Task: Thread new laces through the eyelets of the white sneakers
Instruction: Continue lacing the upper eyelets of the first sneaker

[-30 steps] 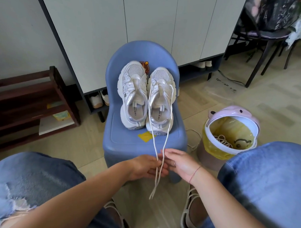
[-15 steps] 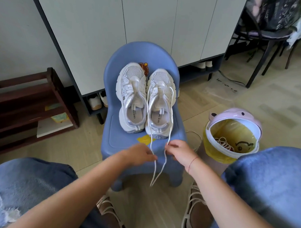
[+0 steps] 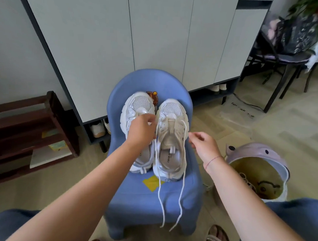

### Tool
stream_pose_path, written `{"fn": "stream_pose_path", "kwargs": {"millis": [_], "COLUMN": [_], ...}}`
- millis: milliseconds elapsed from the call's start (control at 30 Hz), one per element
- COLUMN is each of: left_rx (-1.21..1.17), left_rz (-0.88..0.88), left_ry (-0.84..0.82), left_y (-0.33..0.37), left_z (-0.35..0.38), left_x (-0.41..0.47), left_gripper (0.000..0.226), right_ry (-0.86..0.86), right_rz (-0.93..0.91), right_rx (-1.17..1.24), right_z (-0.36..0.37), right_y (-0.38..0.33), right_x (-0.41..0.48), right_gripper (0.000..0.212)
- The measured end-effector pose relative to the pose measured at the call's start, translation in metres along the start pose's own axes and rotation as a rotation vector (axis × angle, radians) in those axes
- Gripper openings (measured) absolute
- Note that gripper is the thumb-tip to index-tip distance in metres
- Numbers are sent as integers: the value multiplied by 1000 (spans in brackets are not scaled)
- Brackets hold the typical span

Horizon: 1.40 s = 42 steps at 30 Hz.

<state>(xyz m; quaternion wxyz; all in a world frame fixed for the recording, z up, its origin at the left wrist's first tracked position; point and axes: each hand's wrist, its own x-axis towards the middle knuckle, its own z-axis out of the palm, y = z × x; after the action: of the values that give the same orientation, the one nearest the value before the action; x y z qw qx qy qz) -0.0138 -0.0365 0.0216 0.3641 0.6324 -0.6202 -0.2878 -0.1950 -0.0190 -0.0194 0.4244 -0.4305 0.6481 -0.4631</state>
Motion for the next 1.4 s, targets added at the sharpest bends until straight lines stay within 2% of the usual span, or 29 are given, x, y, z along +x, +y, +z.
{"fn": "stream_pose_path", "kwargs": {"millis": [100,200,300,433,500,567,700,733,800,867,933,1033,1067,1200,1267,1400], "left_rx": [76,105,47,-159,-208,-174,-73,-12,106,13,-210,-479,-487,-421,-389,-252], "left_rz": [-57,-107,-141,-247,-260,-207,-130,-118,-55,53,49,-81,-112,-156,-167,-224], "left_ry": [-152,-143,-82,-198,-248,-249,-192,-149,-9,30,-145,-435,-477,-506,-522,-621], "left_y": [6,7,2,4,5,3,-11,-15,-20,-16,-7,4,5,0,-5,-16], "left_z": [9,16,16,6,1,-1,3,5,8,9,11,8,6,0,-6,-22], "left_x": [15,22,23,18,11,2,-30,-39,-61,-77,-85,-88,-87,-89,-89,-91], "left_gripper": [15,20,33,18,21,27,11,13,31,28,16,37,37,7,12,19], "right_ry": [-62,-119,-155,-276,-341,-421,-645,-690,-743,-707,-583,-410,-374,-255,-184,-81], "right_rz": [28,73,137,206,203,177,124,127,144,122,108,97,85,111,149,166], "right_rx": [43,82,134,284,284,250,-30,-112,-153,-24,236,592,655,909,1040,1146], "right_z": [4,6,3,-9,-14,-16,-17,-18,-17,-13,-9,-8,-9,-12,-17,-29], "right_y": [-7,-7,-6,-8,-10,-11,-5,-1,3,-1,-12,-32,-36,-53,-60,-70], "right_x": [6,7,7,-1,-11,-22,-45,-50,-60,-68,-69,-64,-61,-45,-31,-4], "right_gripper": [11,10,13,16,16,12,9,10,11,11,11,15,13,14,12,16]}}
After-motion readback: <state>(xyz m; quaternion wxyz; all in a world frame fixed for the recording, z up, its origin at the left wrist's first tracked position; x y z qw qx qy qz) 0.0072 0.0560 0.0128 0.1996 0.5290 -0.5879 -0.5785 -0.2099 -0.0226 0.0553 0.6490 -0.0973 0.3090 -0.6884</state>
